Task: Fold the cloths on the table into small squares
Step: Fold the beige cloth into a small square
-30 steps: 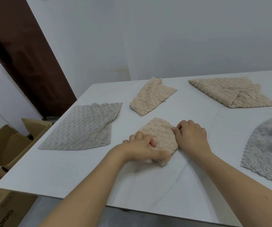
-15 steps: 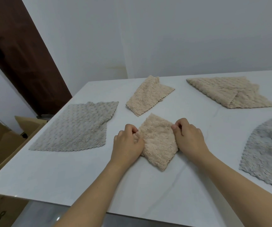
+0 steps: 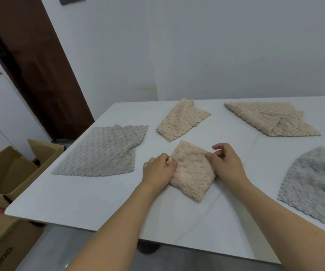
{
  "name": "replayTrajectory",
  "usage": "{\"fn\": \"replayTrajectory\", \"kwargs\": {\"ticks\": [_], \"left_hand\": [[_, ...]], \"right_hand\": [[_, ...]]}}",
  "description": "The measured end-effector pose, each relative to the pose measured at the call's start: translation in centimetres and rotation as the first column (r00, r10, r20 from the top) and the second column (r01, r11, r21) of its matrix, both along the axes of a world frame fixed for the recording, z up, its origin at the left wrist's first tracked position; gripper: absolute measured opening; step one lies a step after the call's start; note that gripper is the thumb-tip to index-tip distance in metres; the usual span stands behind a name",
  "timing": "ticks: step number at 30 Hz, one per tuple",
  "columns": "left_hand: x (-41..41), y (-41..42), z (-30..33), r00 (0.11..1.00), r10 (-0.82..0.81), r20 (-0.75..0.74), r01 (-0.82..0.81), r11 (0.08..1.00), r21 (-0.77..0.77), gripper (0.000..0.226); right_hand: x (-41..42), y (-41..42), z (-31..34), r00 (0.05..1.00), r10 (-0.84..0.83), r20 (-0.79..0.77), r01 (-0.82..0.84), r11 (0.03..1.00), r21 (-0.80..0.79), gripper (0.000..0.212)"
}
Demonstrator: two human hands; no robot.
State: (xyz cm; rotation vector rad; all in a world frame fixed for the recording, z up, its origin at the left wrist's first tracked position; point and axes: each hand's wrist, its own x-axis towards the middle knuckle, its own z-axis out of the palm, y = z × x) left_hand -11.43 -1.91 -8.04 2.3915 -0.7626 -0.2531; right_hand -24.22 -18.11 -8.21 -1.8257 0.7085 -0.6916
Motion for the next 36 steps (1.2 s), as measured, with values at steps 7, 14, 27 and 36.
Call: {"fn": "replayTrajectory", "kwargs": {"ticks": [7, 14, 27, 36], "left_hand": [[-2.7, 1.5, 3.6, 0.925, -0.087, -0.37, -0.06, 0.928, -0.368, 0.02], [-2.5, 3.5, 6.1, 0.92, -0.061, -0.386, -0.101, 0.917, -0.385, 0.015], [11.2, 0.5, 8.4, 0.967, 0.1, -0.234, -0.169, 0.94, -0.297, 0.03], [31.7, -11.1, 8.4, 0.984, 0.159, -0.08, -0.174, 0.954, -0.242, 0.023]], "right_hand": [[-1.4, 2.2, 3.2, 0.983, -0.004, 0.186, -0.144, 0.613, 0.777, 0.032], [0.0, 4.6, 6.1, 0.998, -0.05, 0.045, 0.004, 0.712, 0.703, 0.018], [17.2, 1.7, 8.4, 0.999, -0.012, -0.033, 0.02, 0.969, 0.248, 0.016], [39.1, -10.2, 8.0, 0.996, 0.011, -0.092, -0.018, 0.997, -0.08, 0.027]]}}
